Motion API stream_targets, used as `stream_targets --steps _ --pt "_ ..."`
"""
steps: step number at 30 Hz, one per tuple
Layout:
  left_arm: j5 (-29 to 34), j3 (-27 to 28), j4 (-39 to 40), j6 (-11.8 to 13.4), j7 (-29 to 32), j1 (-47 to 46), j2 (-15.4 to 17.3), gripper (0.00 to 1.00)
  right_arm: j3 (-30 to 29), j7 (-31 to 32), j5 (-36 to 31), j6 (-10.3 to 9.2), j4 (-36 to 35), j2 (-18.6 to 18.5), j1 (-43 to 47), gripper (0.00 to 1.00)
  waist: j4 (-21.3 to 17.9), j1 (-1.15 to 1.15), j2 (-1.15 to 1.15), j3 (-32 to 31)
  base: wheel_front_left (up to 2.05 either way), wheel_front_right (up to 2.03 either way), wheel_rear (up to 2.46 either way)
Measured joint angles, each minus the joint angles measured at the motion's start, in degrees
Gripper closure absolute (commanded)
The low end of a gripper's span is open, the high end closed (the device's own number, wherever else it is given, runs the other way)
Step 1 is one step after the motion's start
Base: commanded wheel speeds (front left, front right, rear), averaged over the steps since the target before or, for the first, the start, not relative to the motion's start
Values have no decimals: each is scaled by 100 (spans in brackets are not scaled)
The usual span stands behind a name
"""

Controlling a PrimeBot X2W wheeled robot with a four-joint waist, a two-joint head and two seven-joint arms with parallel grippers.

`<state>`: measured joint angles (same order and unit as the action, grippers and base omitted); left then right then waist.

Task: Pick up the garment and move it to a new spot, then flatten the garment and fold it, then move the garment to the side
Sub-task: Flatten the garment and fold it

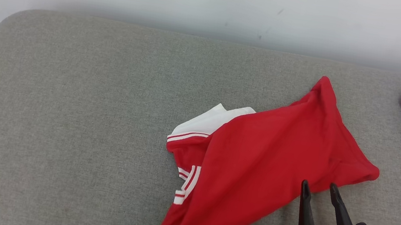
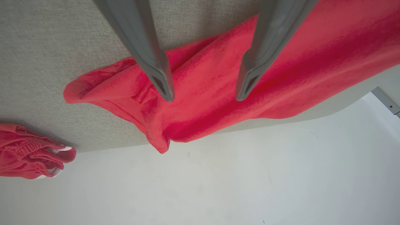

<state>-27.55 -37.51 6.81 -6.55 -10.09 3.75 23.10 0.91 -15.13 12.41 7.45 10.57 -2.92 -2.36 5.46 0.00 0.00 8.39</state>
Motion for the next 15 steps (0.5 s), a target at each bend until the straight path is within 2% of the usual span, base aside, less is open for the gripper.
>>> stream_targets --steps 2,4,6,15 --pt "207 -8 -19 8 75 -48 151 100 -2 0 -11 0 37 -1 -12 0 5 0 0 9 0 0 0" --pt "-67 138 -151 58 -13 -62 16 100 27 0 -26 0 93 -1 -14 0 -10 0 0 -12 0 0 0" --pt "190 115 -354 55 -75 -210 73 100 73 0 -49 0 126 0 -43 0 -60 0 0 -36 0 0 0" --pt "26 472 -1710 -3 -413 -1154 -218 100 32 -1 -130 0 223 -2 -142 0 -425 0 0 8 0 0 0"
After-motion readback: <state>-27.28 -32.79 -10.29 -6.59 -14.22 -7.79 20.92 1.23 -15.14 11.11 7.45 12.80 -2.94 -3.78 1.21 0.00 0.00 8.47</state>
